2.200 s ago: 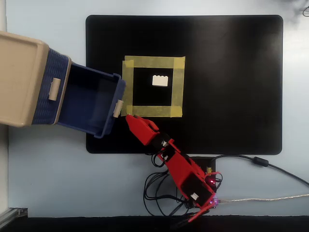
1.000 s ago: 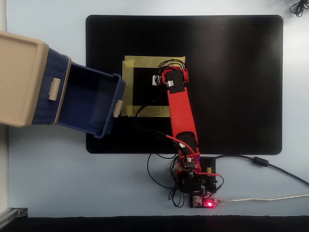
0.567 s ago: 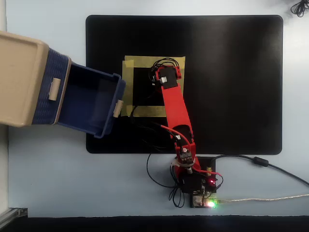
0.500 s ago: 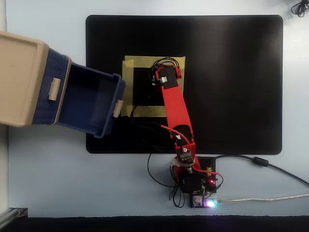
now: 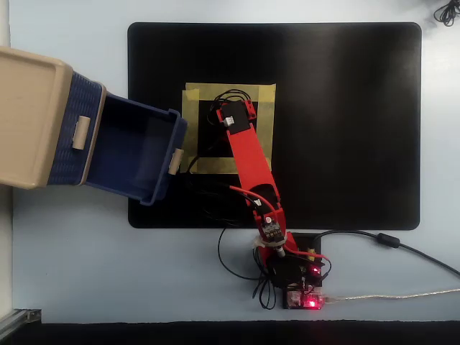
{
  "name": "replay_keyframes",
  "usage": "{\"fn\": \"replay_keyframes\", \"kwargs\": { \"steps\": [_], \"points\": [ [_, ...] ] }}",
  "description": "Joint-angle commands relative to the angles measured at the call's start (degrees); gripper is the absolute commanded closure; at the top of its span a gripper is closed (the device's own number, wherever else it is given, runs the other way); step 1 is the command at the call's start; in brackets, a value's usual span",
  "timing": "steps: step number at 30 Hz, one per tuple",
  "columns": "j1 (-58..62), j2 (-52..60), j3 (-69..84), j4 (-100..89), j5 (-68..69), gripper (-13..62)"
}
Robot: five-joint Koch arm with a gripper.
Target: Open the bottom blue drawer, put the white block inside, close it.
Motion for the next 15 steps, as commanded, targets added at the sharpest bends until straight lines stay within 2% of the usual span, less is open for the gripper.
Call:
{"fn": "replay_keyframes", "kwargs": {
  "steps": [1, 6, 11, 13, 15],
  "points": [
    [0.1, 0.9, -0.4, 2.4, 0.0, 57.6],
    [2.4, 2.7, -1.1, 3.7, 0.6, 57.6],
    [1.7, 15.3, -12.3, 15.6, 1.3, 57.6],
    [-2.7, 17.5, -19.6, 20.4, 0.7, 57.6],
    [-13.4, 18.5, -26.0, 22.1, -0.8, 57.6]
  ]
}}
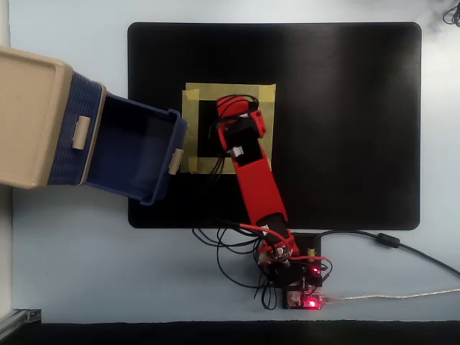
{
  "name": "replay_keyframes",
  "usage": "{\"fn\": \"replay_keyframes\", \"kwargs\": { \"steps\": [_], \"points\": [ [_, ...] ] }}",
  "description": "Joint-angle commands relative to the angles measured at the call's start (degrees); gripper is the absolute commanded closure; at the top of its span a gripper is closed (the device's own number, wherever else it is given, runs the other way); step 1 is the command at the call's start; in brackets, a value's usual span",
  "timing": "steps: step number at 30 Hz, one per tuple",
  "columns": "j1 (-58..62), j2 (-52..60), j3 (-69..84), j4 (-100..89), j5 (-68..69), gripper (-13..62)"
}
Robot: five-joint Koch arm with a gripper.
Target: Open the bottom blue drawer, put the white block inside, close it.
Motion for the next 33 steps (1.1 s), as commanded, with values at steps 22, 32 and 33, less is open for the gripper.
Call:
{"fn": "replay_keyframes", "kwargs": {
  "steps": [22, 32, 33],
  "points": [
    [-26.1, -15.1, -24.0, -4.0, 4.6, 57.5],
    [-26.5, -16.8, -24.2, -3.9, 7.6, 15.9],
    [-26.5, -16.7, -24.2, -3.8, 7.5, 15.3]
  ]
}}
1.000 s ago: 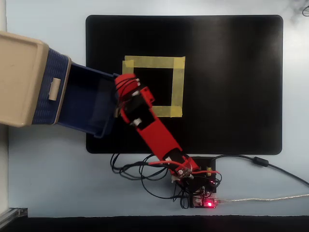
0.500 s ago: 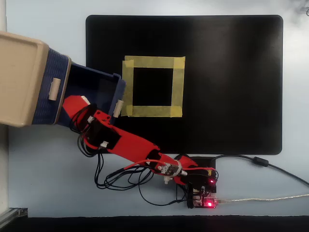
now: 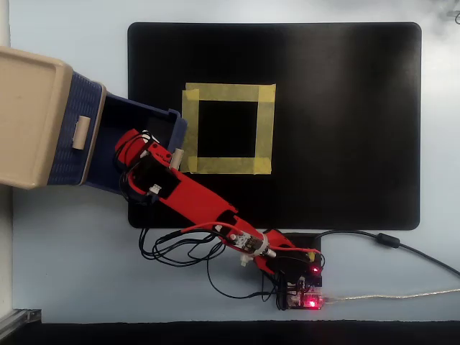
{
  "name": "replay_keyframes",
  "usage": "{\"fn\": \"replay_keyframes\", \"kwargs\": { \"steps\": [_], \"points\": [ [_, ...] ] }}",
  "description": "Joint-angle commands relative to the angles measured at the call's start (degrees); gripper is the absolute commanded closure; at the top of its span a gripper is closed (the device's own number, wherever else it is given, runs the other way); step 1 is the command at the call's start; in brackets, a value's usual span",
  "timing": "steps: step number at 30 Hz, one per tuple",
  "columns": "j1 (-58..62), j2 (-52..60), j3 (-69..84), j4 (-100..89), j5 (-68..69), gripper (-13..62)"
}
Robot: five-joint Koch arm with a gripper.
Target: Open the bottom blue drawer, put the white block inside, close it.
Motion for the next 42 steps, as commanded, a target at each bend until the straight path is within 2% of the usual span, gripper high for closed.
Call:
{"fn": "replay_keyframes", "kwargs": {
  "steps": [1, 4, 9, 11, 14, 17, 19, 22, 30, 42],
  "points": [
    [-0.8, 1.7, -1.5, 0.4, -0.8, 15.2],
    [-1.0, 3.8, -1.6, 1.8, -1.1, 15.1],
    [-0.8, 18.5, 0.4, 15.3, -0.4, 15.1],
    [-1.0, 26.1, 8.8, 18.5, 1.5, 15.2],
    [-0.4, 35.0, 29.2, 15.7, 13.9, 15.3],
    [3.9, 38.6, 44.3, 13.4, 27.2, 15.1],
    [6.3, 38.8, 49.2, 9.5, 30.7, 15.0],
    [4.8, 36.9, 51.5, 2.9, 31.0, 14.9],
    [3.7, 21.1, 45.9, -7.6, 30.6, 14.4],
    [-6.5, -5.2, 7.3, -22.9, 29.9, 14.8]
  ]
}}
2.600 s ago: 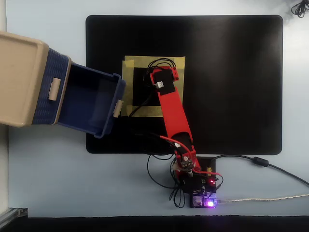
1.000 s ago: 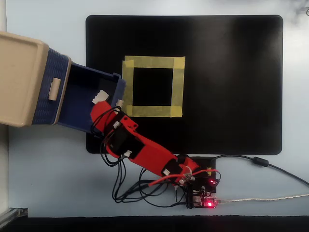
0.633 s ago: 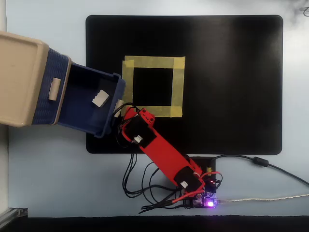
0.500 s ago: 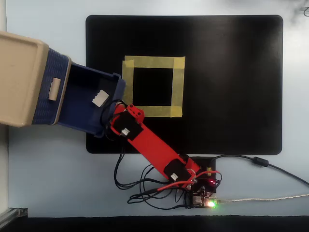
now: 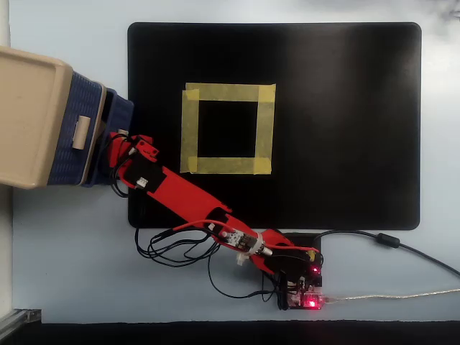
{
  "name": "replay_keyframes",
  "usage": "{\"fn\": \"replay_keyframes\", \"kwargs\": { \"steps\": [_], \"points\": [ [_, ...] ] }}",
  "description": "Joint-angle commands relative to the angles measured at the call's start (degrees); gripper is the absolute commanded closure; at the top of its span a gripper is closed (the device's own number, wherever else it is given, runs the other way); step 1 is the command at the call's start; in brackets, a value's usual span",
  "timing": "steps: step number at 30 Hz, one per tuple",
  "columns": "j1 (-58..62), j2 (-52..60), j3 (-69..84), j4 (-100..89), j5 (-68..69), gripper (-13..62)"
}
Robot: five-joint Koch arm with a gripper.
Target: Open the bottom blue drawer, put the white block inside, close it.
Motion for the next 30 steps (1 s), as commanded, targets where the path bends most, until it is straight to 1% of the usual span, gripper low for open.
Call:
{"fn": "replay_keyframes", "kwargs": {
  "steps": [1, 5, 9, 10, 12, 13, 15, 16, 18, 20, 22, 25, 26, 29, 30],
  "points": [
    [-1.5, 0.1, -4.2, -1.9, -2.0, 14.8],
    [-3.0, -4.0, -10.4, -2.1, -1.9, 15.0],
    [-3.0, -3.4, -12.4, 3.3, -1.9, 14.7],
    [-2.8, -2.1, -12.8, 7.3, -1.8, 14.6],
    [-1.6, 4.3, -12.8, 19.7, -1.5, 14.9],
    [0.5, 9.2, -12.4, 29.8, -1.0, 14.9],
    [6.9, 16.9, -11.0, 40.7, 1.8, 15.0],
    [11.1, 20.7, -7.4, 40.3, 4.9, 15.1],
    [18.8, 27.9, 5.2, 38.7, 13.2, 15.3],
    [28.2, 37.5, 21.8, 37.9, 26.4, 15.3],
    [41.2, 44.9, 37.4, 36.3, 43.9, 15.4],
    [62.8, 52.1, 56.1, 31.2, 67.6, 15.4],
    [68.1, 53.6, 60.8, 29.5, 73.0, 15.4],
    [81.6, 56.2, 78.0, 22.6, 84.6, 15.4],
    [83.7, 56.8, 82.9, 20.7, 86.1, 15.3]
  ]
}}
